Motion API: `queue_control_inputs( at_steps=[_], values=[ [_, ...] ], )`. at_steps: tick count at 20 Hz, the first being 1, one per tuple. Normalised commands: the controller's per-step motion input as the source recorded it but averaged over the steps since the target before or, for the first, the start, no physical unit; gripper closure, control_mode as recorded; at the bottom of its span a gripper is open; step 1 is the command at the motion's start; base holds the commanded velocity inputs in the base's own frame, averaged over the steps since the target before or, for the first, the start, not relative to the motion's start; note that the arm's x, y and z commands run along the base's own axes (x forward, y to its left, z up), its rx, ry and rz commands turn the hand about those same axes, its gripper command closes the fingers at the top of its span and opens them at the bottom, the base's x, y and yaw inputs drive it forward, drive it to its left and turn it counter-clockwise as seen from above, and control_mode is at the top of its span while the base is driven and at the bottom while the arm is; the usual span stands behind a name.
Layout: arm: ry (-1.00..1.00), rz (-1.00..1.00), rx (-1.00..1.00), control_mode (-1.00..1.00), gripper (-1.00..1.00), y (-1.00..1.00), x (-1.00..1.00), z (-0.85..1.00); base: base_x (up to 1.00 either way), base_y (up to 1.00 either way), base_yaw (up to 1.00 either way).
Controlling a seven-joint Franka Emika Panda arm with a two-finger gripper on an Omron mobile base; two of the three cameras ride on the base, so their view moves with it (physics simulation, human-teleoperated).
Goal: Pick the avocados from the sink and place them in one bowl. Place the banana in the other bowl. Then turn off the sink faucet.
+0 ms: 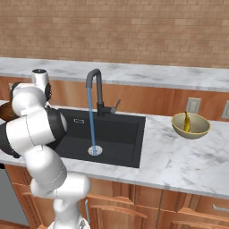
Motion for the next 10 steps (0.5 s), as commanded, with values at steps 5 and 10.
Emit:
queue_control_inputs(
  at_steps=[5, 10],
  values=[
    [0.0, -0.06, 0.0, -1.0, 1.0, 0.45, 0.02, 0.0, 0.0, 0.0, 0.0],
    [0.0, -0.08, 0.01, -1.0, 1.0, 0.33, 0.21, 0.0, 0.0, 0.0, 0.0]
  ],
)
